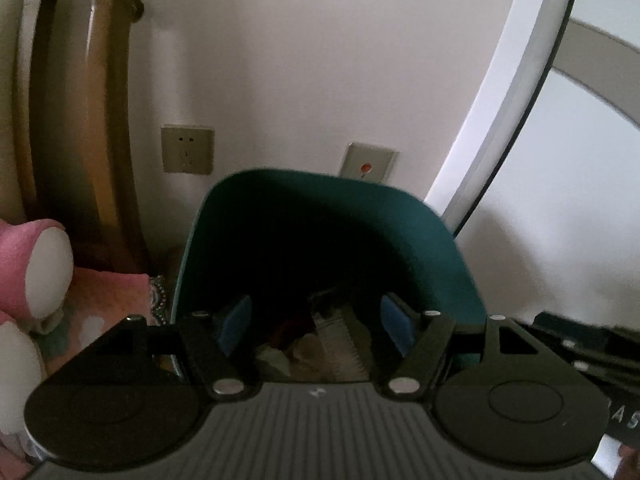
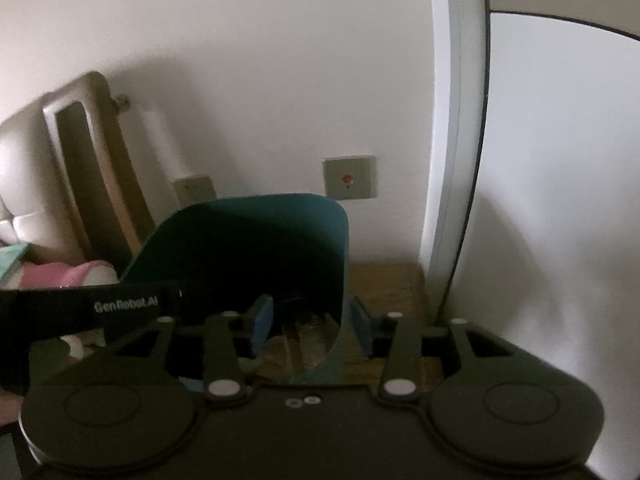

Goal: Collect trash
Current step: 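Open both tools above the wastebasket to drop the tissue and tray, then move both tools back down toward the floor gap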

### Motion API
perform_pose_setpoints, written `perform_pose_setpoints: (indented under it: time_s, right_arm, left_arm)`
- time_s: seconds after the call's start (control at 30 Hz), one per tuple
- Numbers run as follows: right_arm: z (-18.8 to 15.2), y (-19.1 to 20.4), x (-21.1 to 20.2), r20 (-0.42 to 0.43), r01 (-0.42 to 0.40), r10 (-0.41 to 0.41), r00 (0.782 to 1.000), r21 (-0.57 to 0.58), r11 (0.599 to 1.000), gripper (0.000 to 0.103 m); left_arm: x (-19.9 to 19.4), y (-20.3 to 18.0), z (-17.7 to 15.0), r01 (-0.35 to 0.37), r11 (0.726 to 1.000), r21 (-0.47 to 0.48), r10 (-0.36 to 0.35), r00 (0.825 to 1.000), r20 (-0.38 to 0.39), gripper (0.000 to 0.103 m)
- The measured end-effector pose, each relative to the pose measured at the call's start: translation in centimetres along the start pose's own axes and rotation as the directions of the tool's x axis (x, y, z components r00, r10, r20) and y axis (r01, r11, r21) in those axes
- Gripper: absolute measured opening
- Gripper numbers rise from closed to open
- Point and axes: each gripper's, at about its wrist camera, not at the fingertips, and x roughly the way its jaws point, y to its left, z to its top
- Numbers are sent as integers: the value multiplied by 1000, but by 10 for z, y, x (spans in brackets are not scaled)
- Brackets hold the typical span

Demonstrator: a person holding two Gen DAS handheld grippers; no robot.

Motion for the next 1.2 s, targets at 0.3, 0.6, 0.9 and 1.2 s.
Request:
perform_pose_setpoints:
  time_s: [0.3, 0.6, 0.9, 1.2]
  right_arm:
    - [-28, -4, -41, 18, -65, 65, 998, 15, 998, 45]
    - [-69, -1, -74, 6, -116, 116, 993, 23, 993, 48]
    - [-125, -2, -86, -45, -132, 133, 990, 21, 991, 53]
    - [-208, -18, -73, -137, -112, 112, 984, 9, 994, 54]
  left_arm:
    - [-48, -8, -22, 7, 1000, 10, -7, 999, 53, 72]
    - [-87, -12, -64, -8, 999, 49, 4, 997, 73, 81]
    - [-107, -1, -122, -40, 999, -2, 40, 998, 42, 84]
    - [-95, 12, -210, -52, 998, -32, 52, 998, 20, 103]
